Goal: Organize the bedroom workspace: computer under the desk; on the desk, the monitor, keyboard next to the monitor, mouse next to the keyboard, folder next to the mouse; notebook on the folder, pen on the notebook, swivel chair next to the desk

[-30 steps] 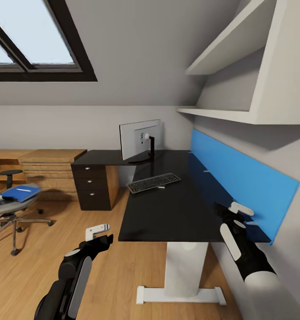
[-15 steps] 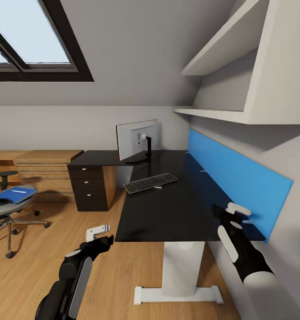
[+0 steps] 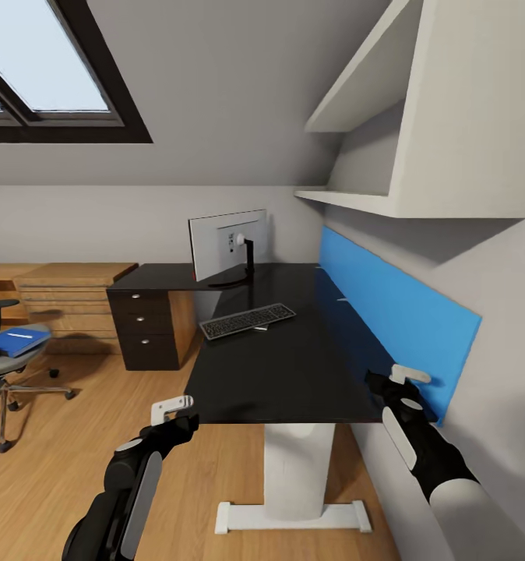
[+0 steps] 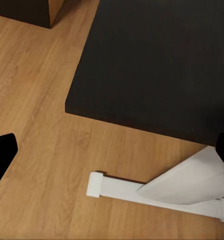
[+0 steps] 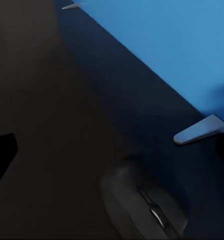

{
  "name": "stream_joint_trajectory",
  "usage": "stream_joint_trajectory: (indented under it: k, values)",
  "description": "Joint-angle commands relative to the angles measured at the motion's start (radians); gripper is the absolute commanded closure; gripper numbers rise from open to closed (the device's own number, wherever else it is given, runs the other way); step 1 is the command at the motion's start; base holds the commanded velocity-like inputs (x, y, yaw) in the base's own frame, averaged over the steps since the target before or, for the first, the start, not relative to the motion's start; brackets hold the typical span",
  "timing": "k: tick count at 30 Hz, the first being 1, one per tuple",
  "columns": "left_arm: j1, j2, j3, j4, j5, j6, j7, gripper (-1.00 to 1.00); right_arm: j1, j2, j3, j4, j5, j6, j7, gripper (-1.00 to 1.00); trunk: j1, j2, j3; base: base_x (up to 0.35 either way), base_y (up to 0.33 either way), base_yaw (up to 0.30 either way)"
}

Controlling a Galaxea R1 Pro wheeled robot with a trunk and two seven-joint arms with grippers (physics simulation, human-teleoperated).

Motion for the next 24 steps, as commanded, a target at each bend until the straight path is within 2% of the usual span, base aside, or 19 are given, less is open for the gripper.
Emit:
stream_joint_trajectory:
  k: [1, 17, 24]
  values:
    - [-0.001, -0.001, 0.001, -0.001, 0.011, 0.004, 0.007, -1.00, 0.000, -0.002, 0.003, -0.001, -0.005, 0.005, 0.000, -1.00, 0.000, -0.001, -0.001, 0.000, -0.048, 0.000]
    - [-0.001, -0.001, 0.000, -0.001, 0.011, 0.004, 0.007, -1.00, -0.003, -0.020, -0.001, 0.056, -0.008, 0.006, 0.029, -1.00, 0.000, -0.001, -0.001, 0.000, -0.011, 0.000]
    - [-0.001, -0.001, -0.005, -0.001, 0.011, 0.004, 0.007, -1.00, -0.004, -0.028, -0.002, 0.073, -0.010, 0.007, 0.068, -1.00, 0.000, -0.001, -0.001, 0.000, 0.000, 0.000]
